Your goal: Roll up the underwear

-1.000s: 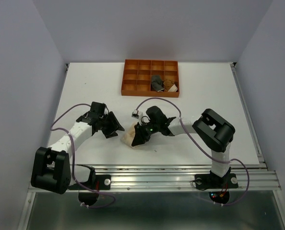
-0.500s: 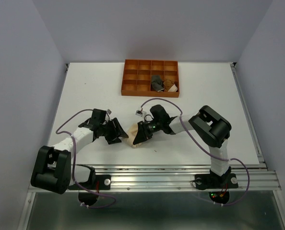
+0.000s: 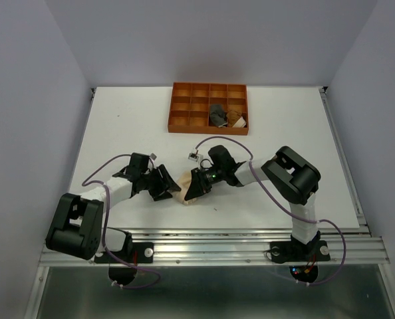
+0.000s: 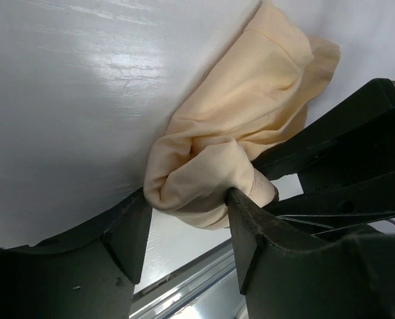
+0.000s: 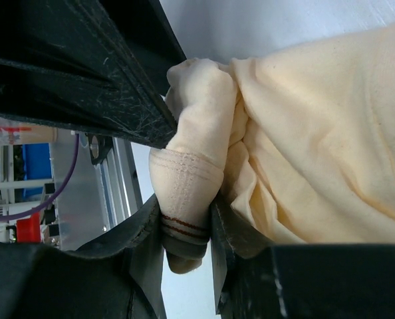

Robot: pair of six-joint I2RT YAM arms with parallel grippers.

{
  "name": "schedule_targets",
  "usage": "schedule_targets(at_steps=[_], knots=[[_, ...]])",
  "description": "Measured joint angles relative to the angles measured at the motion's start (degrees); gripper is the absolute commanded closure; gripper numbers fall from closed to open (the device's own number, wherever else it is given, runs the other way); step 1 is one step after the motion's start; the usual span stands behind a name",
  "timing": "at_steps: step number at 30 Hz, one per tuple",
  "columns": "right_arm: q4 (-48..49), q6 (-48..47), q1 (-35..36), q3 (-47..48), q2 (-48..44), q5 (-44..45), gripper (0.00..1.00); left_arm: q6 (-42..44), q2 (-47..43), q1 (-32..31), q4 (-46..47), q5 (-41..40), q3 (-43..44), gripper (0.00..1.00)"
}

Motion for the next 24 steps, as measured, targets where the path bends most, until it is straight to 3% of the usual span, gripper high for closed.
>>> schedule_targets(at_steps=[6,7,11,13,14,17,24], knots=[[-0.13,0.00,-0.07,0.07,0.00,0.00,0.94,-2.36,1.90,-0.33,5.53,1.60,-1.25,0.88],[-0.26,0.00,-0.09,0.09,0.00,0.00,0.94,-2.51,2.29,-0.37,6.40,1.97,-1.36,1.00],[-0.70,-0.11,-0.37,0.09,-0.07,-0.24,0.84,-3.67,2.71,-0.37,8.68,2.67,-2.08,1.00],[-1.36,-0.79,-0.42,0.13,-0.42,-0.07,0.70,-4.17,2.67,-0.37,8.92,2.64,-2.23,1.00],[-1.73,-1.20,-0.42,0.13,-0.63,0.20,0.57,-4.46,2.60,-0.44,8.90,2.56,-2.23,1.00],[-3.89,-3.02,-0.31,0.04,-2.19,1.64,0.45,-4.79,0.85,-1.05,6.86,0.68,-2.16,1.00],[-12.00,-9.38,-0.31,-1.81,-9.99,8.72,0.34,-4.24,-2.43,-2.01,-1.22,-4.00,-0.15,1.00]])
